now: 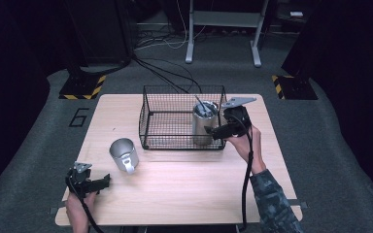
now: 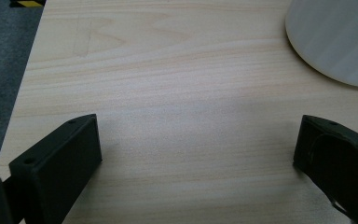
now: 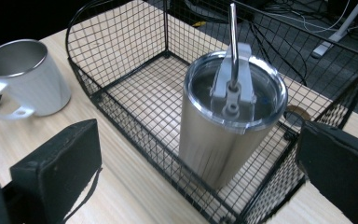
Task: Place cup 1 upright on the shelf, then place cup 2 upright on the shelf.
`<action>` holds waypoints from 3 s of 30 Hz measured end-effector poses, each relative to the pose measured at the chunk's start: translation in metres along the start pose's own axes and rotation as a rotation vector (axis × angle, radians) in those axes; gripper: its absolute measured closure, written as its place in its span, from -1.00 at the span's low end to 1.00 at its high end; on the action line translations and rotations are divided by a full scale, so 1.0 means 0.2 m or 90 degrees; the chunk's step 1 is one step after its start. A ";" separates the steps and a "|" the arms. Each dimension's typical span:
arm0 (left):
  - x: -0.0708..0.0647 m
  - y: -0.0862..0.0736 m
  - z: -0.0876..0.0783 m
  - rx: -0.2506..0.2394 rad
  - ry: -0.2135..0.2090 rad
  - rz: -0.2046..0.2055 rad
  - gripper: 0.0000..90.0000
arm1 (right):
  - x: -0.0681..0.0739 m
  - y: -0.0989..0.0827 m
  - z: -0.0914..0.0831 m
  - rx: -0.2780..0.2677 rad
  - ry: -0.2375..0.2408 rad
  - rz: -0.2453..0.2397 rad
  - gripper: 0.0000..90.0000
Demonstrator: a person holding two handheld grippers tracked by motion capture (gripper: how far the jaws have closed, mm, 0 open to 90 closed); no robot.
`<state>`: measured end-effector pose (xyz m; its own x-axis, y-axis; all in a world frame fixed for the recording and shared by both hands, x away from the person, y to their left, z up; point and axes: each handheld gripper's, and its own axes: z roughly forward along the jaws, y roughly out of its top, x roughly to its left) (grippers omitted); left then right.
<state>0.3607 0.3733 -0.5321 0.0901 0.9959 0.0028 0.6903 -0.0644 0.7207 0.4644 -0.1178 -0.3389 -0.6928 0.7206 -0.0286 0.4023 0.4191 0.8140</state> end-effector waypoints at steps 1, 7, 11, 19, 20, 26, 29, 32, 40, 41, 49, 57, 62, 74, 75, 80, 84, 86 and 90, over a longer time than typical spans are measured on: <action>0.00 0.00 0.00 0.001 0.000 0.000 -0.99 | 0.00 -0.02 -0.01 -0.001 0.000 -0.003 -1.00; 0.00 0.00 0.00 0.000 0.000 0.000 -0.99 | 0.02 -0.14 -0.08 -0.010 -0.011 0.003 -1.00; 0.00 0.00 0.00 0.001 0.000 0.000 -0.99 | 0.02 -0.25 -0.12 -0.014 -0.023 0.012 -1.00; 0.00 0.00 0.00 0.001 0.000 -0.001 -0.99 | -0.01 -0.52 -0.16 0.001 -0.046 0.051 -1.00; 0.00 0.00 0.00 0.002 -0.001 -0.001 -0.99 | -0.01 -0.55 -0.17 0.005 -0.053 0.057 -1.00; 0.00 0.00 0.00 0.001 -0.001 -0.001 -0.99 | -0.05 -0.74 -0.17 0.024 -0.070 0.096 -1.00; -0.01 0.00 0.00 -0.003 0.005 0.004 -0.99 | -0.05 -0.85 -0.15 0.042 -0.078 0.105 -1.00; -0.02 0.00 -0.01 -0.008 0.012 0.023 -0.99 | -0.06 -0.95 -0.13 0.057 -0.085 0.125 -1.00; -0.06 0.00 -0.01 0.000 -0.002 0.040 -0.99 | -0.12 -1.18 -0.09 0.076 -0.099 0.163 -1.00; -0.06 0.01 -0.01 0.001 -0.003 0.042 -0.99 | -0.13 -1.19 -0.08 0.079 -0.103 0.157 -1.00; -0.09 0.06 -0.08 -0.038 -0.043 0.027 -0.99 | -0.14 -1.21 -0.05 0.093 -0.111 0.136 -1.00; -0.13 0.18 -0.19 -0.078 -0.063 0.034 -0.99 | -0.16 -1.21 -0.04 0.097 -0.101 0.109 -1.00; -0.15 0.25 -0.25 -0.095 -0.083 0.039 -1.00 | -0.16 -1.21 -0.04 0.100 -0.107 0.111 -1.00; -0.27 0.45 -0.28 -0.117 -0.115 0.057 -1.00 | -0.16 -1.21 -0.04 0.096 -0.112 0.115 -1.00; -0.28 0.46 -0.27 -0.113 -0.115 0.058 -1.00 | -0.16 -1.21 -0.04 0.096 -0.112 0.115 -1.00; -0.30 0.50 -0.21 -0.105 -0.121 0.051 -1.00 | -0.16 -1.21 -0.04 0.096 -0.112 0.115 -1.00; -0.32 0.52 -0.16 -0.095 -0.131 0.048 -1.00 | -0.15 -1.21 -0.04 0.095 -0.112 0.115 -1.00; -0.33 0.52 -0.14 -0.092 -0.136 0.047 -1.00 | -0.16 -1.21 -0.04 0.096 -0.114 0.114 -1.00; -0.35 0.53 -0.10 -0.088 -0.137 0.044 -1.00 | -0.15 -1.21 -0.04 0.096 -0.113 0.115 -1.00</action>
<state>0.4135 0.2985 -0.4409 0.2944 0.9521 -0.0822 0.5742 -0.1075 0.8116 0.3843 -0.2454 -0.5301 -0.4918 0.8707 -0.0026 0.6030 0.3428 0.7204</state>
